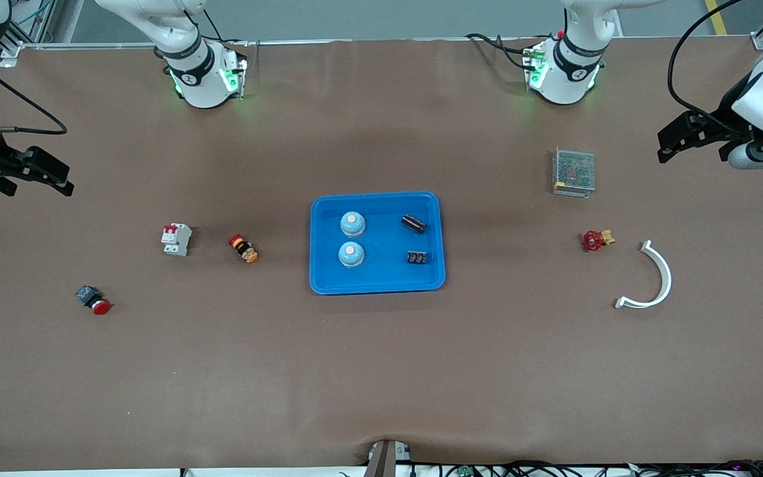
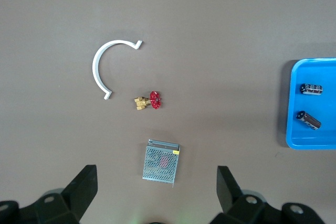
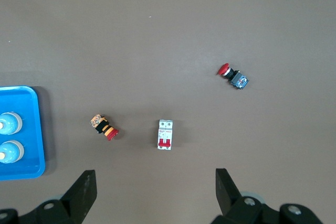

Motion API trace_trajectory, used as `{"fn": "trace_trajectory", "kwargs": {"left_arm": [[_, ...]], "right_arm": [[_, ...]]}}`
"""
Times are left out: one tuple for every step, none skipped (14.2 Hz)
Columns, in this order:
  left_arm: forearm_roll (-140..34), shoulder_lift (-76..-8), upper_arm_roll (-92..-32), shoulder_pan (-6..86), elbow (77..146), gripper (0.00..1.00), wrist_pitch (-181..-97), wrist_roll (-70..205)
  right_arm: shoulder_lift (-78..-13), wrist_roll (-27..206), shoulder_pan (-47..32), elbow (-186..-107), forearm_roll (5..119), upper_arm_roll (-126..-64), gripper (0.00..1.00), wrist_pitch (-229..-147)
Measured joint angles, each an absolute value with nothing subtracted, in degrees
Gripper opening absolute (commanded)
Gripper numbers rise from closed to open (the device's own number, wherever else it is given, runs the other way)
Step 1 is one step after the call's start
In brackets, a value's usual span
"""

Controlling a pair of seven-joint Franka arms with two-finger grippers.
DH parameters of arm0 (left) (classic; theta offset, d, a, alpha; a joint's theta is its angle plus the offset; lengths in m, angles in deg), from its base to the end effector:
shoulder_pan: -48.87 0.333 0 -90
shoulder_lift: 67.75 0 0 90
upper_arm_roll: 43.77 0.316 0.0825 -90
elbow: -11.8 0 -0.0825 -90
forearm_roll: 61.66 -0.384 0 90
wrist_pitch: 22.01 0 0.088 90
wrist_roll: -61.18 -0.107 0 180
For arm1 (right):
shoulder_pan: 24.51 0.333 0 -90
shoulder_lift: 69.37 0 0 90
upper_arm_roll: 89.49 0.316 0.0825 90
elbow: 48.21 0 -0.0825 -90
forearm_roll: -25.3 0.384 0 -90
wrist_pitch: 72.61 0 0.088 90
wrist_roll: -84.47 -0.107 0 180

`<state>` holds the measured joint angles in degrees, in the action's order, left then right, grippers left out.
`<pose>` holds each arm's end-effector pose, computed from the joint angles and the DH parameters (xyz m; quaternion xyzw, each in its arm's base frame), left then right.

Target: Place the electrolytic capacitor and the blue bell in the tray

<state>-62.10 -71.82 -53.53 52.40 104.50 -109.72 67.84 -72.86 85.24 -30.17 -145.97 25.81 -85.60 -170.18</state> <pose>0.5250 -0.0599 0.6368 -0.9999 -0.0041 0.0074 0.0107 0.5460 -0.0150 0.6053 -0.9995 0.0092 -0.0288 0.0017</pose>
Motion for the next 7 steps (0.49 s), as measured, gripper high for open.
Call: {"fn": "trace_trajectory", "kwargs": {"left_arm": [[-62.10, -71.71, -53.53, 52.40, 104.20, 1.00, -109.72, 67.84], [-62.10, -71.59, -53.53, 52.40, 103.87, 1.00, -109.72, 67.84], [-62.10, -71.47, -53.53, 52.39, 103.56, 1.00, -109.72, 67.84], [-62.10, -71.39, -53.53, 52.38, 103.31, 1.00, -109.72, 67.84], [-62.10, -71.36, -53.53, 52.37, 103.17, 1.00, -109.72, 67.84], [-62.10, -71.35, -53.53, 52.36, 103.10, 1.00, -109.72, 67.84], [-62.10, -71.34, -53.54, 52.35, 103.06, 1.00, -109.72, 67.84]], "right_arm": [[-72.92, 85.24, -30.17, -146.05, 25.86, -85.60, 1.00, -170.29], [-72.96, 85.24, -30.16, -146.13, 25.92, -85.60, 1.00, -170.39], [-72.99, 85.24, -30.15, -146.21, 25.98, -85.60, 1.00, -170.46], [-73.00, 85.24, -30.13, -146.28, 26.02, -85.60, 1.00, -170.55], [-73.02, 85.24, -30.10, -146.33, 26.05, -85.60, 1.00, -170.63], [-73.03, 85.24, -30.08, -146.35, 26.06, -85.60, 1.00, -170.66], [-73.03, 85.24, -30.07, -146.35, 26.06, -85.60, 1.00, -170.68]]}}
